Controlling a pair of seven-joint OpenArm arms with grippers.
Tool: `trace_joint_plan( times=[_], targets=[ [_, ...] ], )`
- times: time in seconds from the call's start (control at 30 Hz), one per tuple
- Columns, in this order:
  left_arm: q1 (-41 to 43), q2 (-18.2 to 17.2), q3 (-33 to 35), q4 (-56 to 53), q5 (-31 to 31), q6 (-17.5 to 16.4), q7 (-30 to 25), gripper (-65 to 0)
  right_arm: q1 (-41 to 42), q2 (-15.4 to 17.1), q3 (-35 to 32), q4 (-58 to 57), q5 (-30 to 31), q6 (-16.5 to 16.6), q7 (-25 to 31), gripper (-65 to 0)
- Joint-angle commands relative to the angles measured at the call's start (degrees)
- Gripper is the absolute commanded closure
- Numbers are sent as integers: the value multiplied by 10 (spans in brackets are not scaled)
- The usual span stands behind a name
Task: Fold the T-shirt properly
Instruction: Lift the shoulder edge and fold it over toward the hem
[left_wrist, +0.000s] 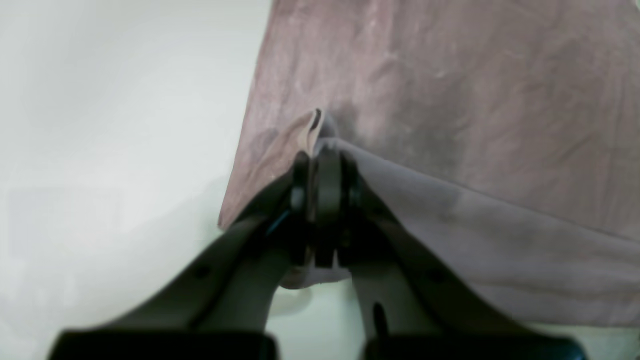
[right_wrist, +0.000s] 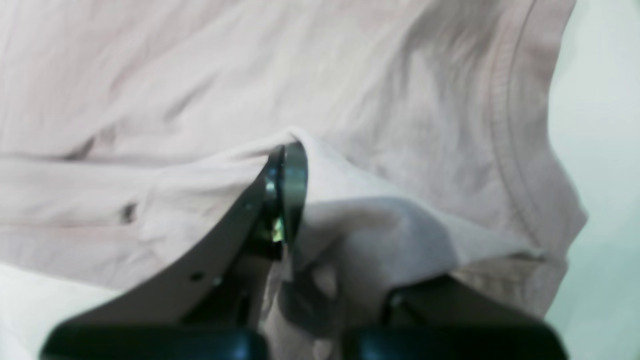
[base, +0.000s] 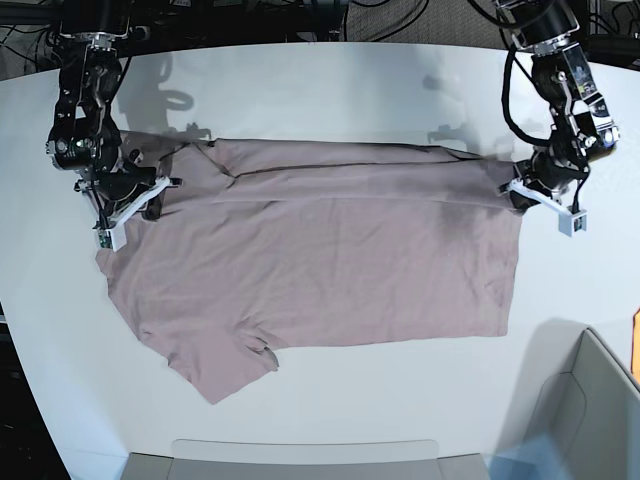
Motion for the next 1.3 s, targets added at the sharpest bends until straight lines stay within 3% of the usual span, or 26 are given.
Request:
trace_joint_plan(
  times=[0.0, 0.63, 0.73, 0.83, 1.0, 1.1, 1.2, 1.27],
  targets=[
    [-14, -11, -3, 10, -3, -1, -12, 0, 17, 6, 3, 2, 1, 1, 12, 0],
    [-109, -13, 1, -91, -3, 1, -13, 0, 130, 8, 2, -146, 0, 1, 17, -4],
    [-109, -14, -3, -91, -3, 2, -13, -92, 129, 7, 2, -143, 0, 1, 17, -142],
    [-105, -14, -5, -90, -3, 2, -13, -137, 128, 11, 5, -142, 3, 2, 17, -242],
    [-105, -14, -7, -90, -3, 2, -13, -132, 124, 11, 8, -100, 3, 2, 17, -265],
    [-104, -13, -46, -90, -4, 2, -13, -128, 109, 11, 8, -55, 3, 2, 17, -265],
    [-104, -11, -92, -85, -7, -1, -13, -75, 89, 11, 11, -12, 1, 1, 16, -263],
    [-102, -11, -91, -60, -7, -1, -12, 0, 71, 11, 28, 12, 1, 1, 13, -239]
  ],
)
